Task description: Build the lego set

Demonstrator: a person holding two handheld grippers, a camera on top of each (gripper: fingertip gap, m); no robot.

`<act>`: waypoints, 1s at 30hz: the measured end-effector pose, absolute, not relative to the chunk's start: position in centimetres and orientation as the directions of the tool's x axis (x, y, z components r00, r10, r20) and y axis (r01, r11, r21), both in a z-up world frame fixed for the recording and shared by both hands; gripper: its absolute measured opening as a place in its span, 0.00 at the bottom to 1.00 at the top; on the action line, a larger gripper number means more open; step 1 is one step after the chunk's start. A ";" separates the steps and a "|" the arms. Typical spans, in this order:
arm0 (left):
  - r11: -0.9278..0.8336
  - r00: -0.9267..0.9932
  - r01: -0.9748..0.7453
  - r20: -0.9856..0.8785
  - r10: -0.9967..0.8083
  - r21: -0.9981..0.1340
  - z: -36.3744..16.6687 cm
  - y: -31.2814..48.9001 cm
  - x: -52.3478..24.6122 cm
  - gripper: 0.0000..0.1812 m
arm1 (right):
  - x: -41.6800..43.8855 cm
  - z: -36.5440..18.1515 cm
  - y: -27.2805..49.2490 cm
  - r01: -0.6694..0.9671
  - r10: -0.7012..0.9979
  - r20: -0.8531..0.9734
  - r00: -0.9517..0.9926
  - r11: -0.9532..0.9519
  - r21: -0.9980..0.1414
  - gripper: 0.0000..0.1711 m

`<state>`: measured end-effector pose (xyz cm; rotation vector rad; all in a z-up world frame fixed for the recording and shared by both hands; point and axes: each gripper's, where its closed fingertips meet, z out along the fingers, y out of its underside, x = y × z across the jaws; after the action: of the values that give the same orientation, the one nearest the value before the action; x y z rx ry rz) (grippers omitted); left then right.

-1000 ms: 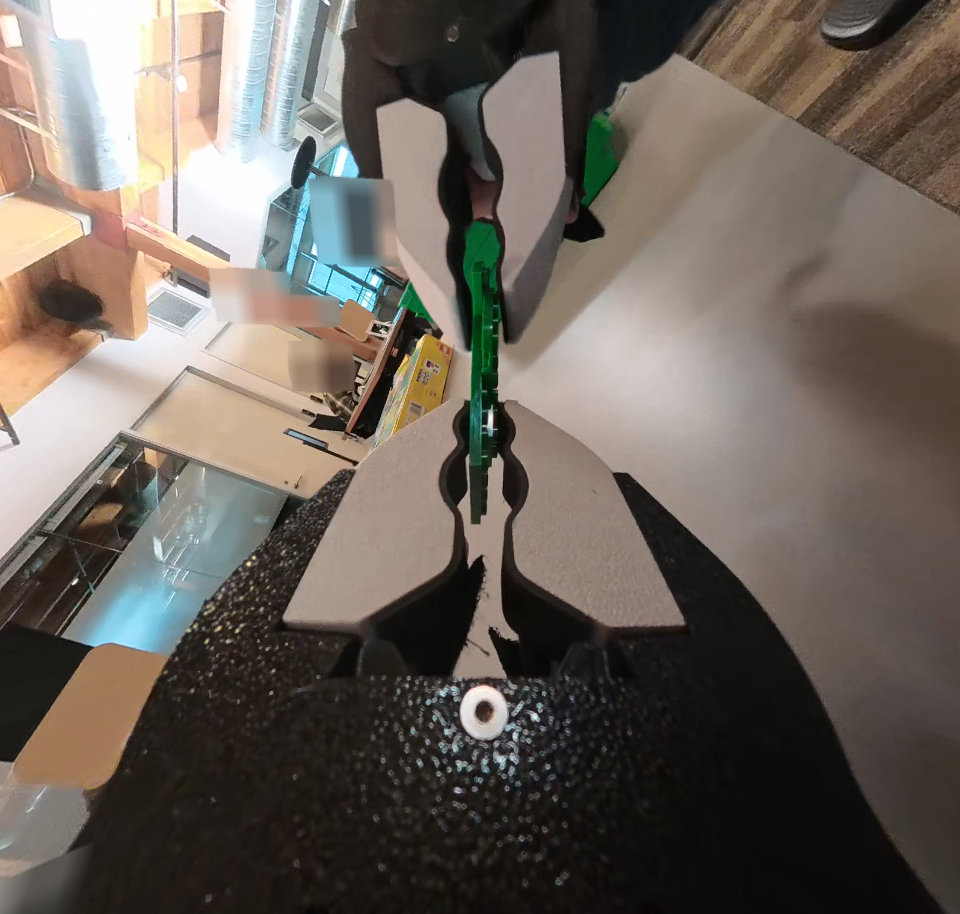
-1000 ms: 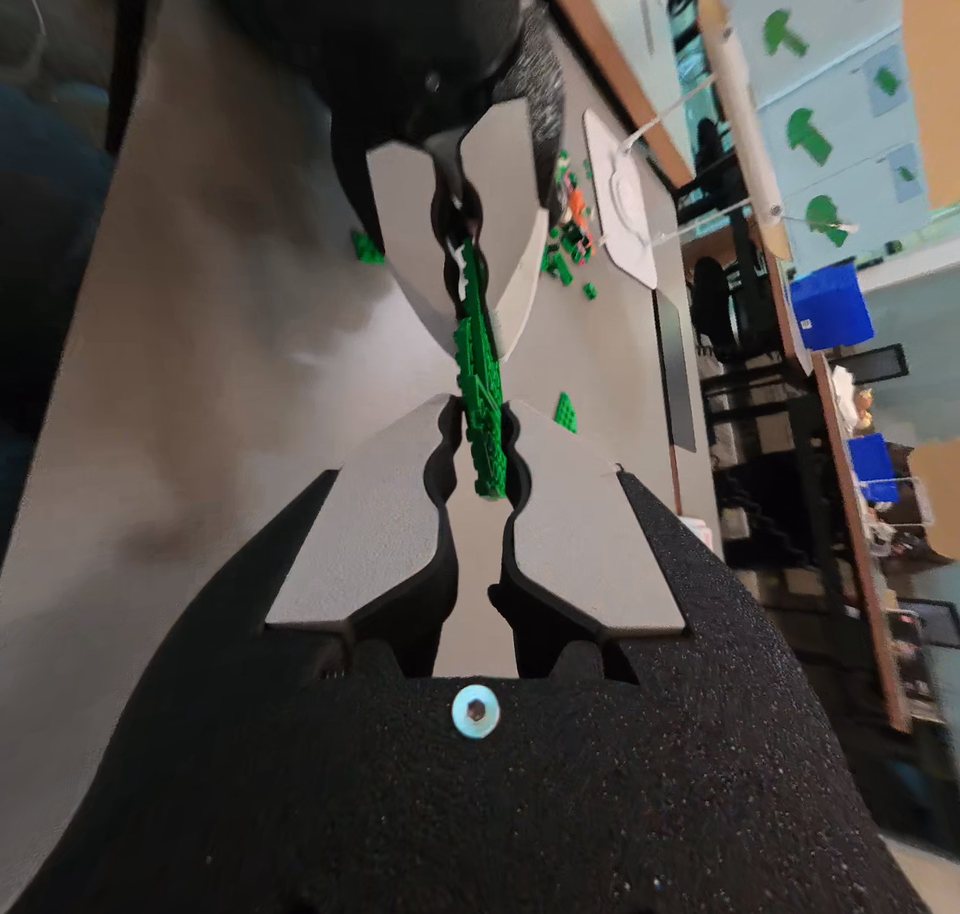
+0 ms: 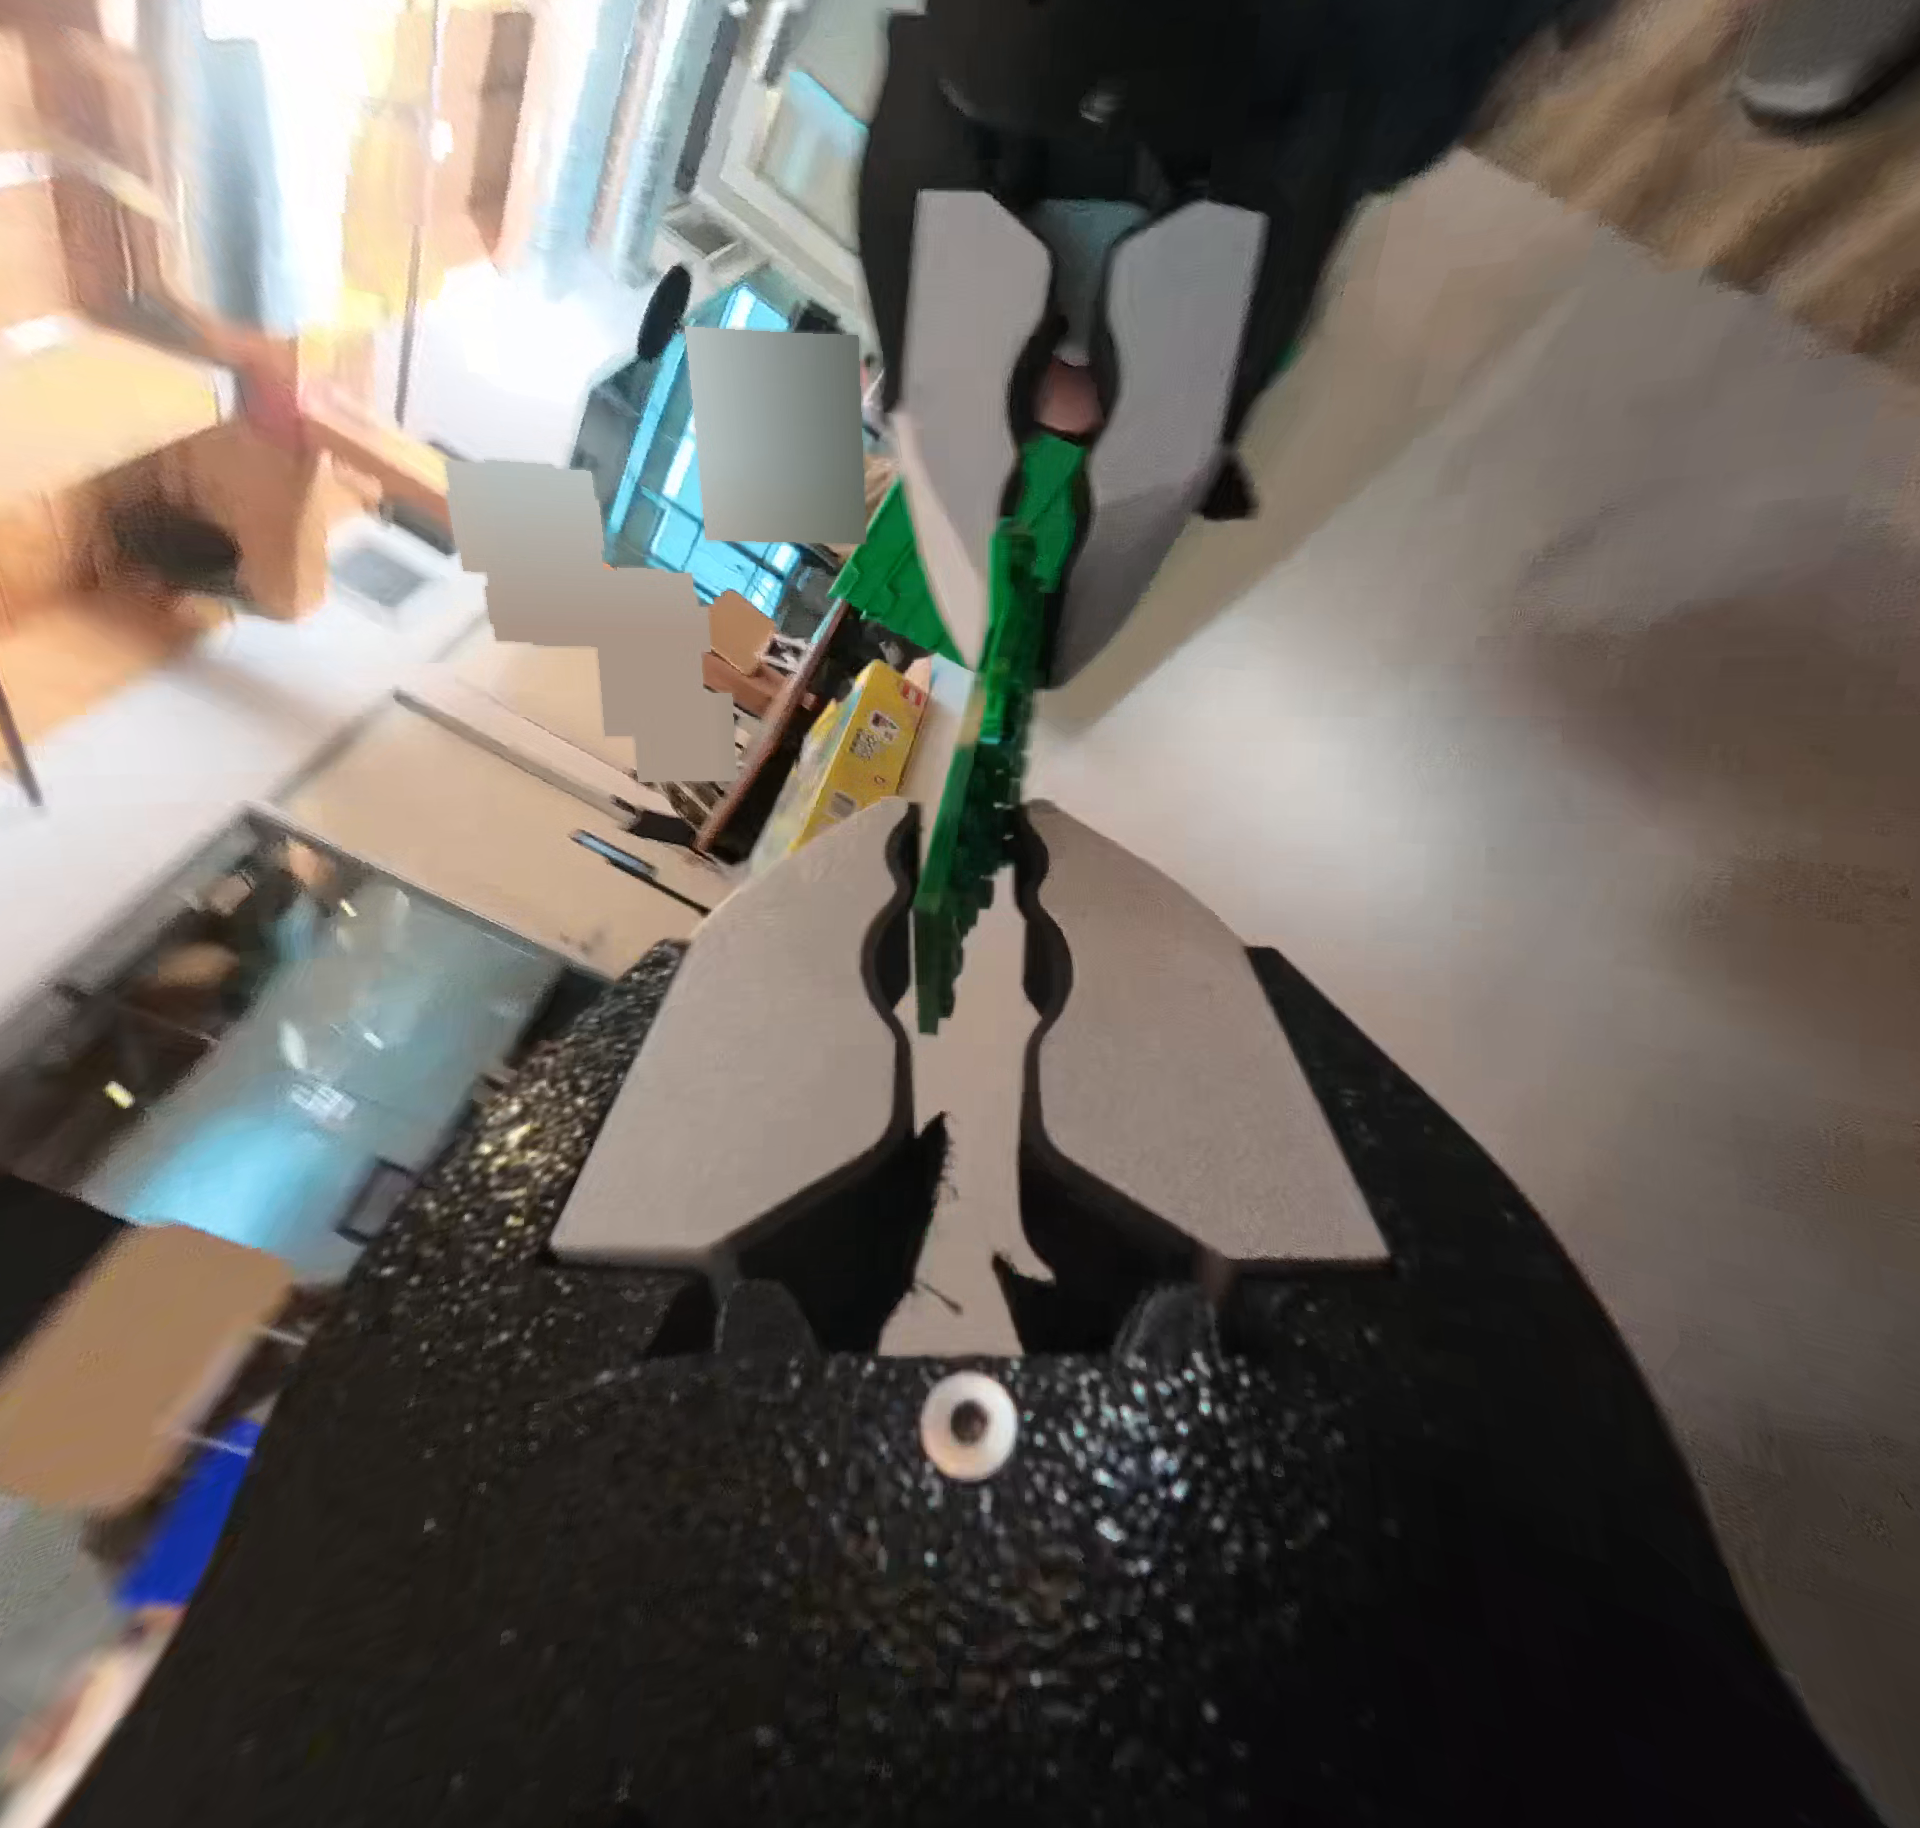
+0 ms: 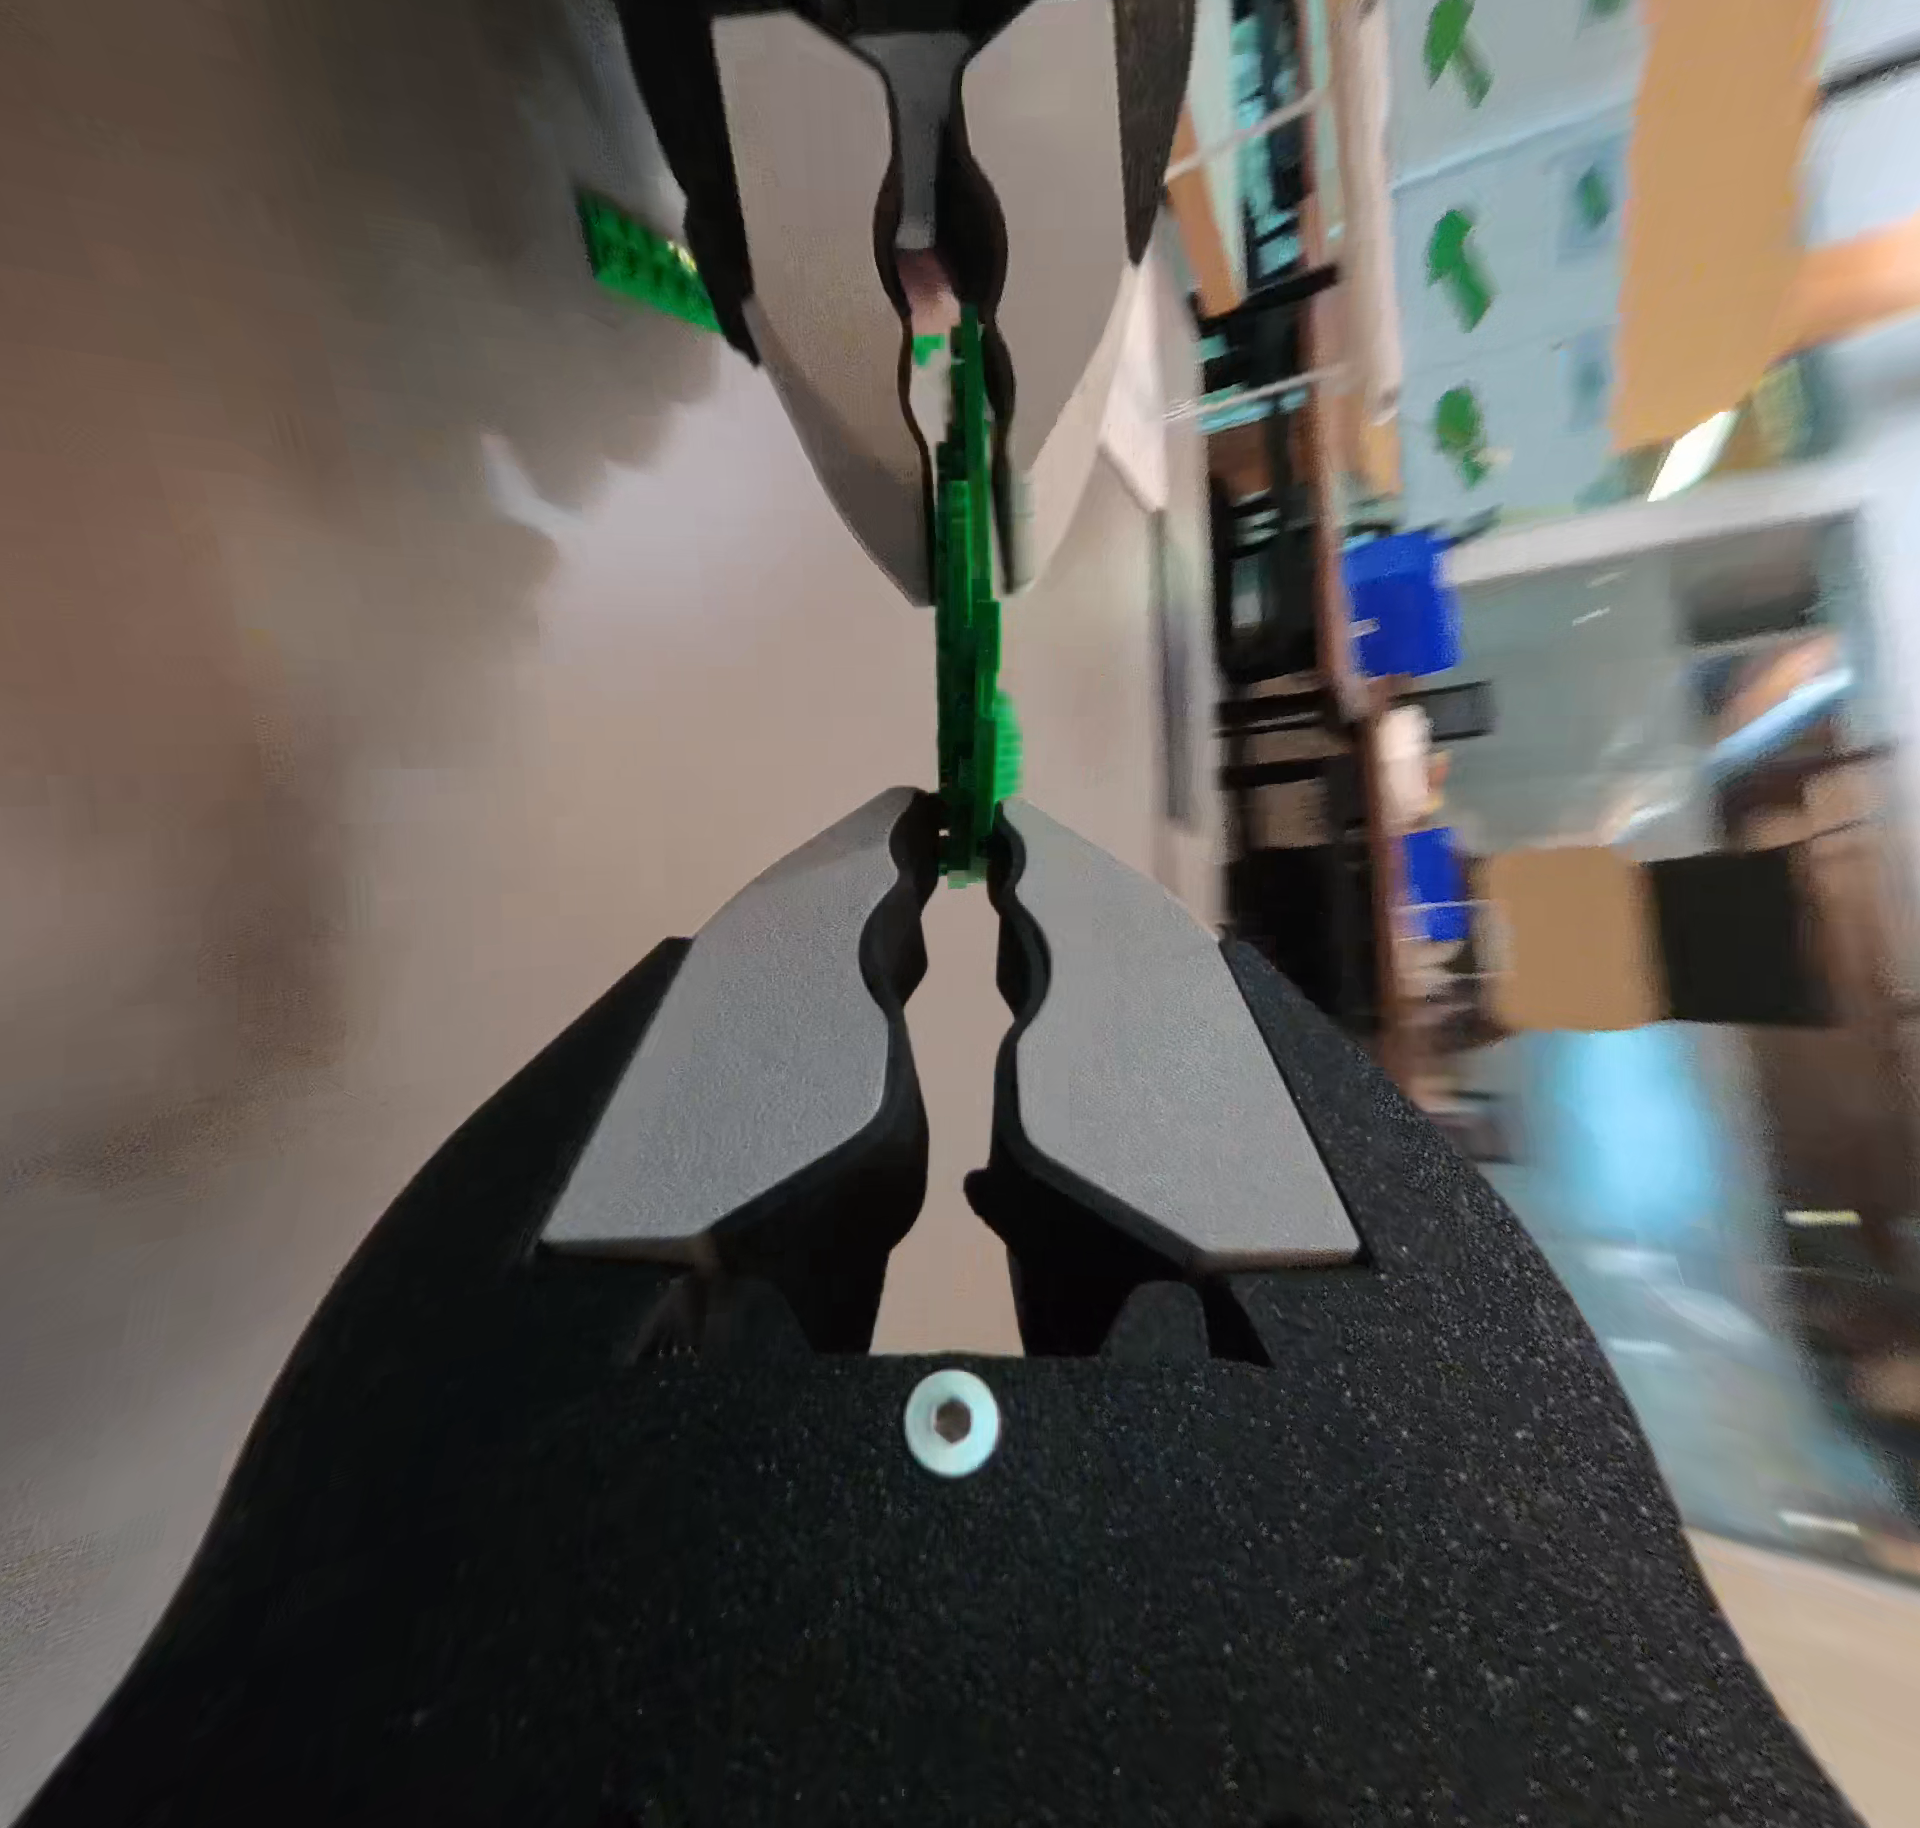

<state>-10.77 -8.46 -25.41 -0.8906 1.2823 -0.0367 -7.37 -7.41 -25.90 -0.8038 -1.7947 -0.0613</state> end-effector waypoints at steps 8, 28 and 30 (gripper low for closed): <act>0.583 0.418 -0.491 -0.763 -0.493 -0.647 -25.5 -6.0 -12.2 0.42 | -6.8 -26.7 -7.3 0.593 0.929 -0.370 -0.027 -0.283 -0.754 0.05; 0.367 0.368 -0.587 -0.642 -0.673 -0.721 -29.5 -4.7 -12.4 0.17 | -6.9 -27.1 -5.2 0.564 0.697 -0.714 -0.066 -0.565 -0.603 0.20; 0.209 0.416 -0.582 -0.509 -0.753 -0.786 -30.5 -4.1 -12.5 0.17 | -6.5 -26.6 -3.2 0.470 0.766 -0.642 -0.039 -0.553 -0.688 0.23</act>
<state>-12.52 -4.10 -30.46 -1.4687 1.2584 -0.1784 -6.52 -3.20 -26.55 -1.9752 -1.3172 1.6248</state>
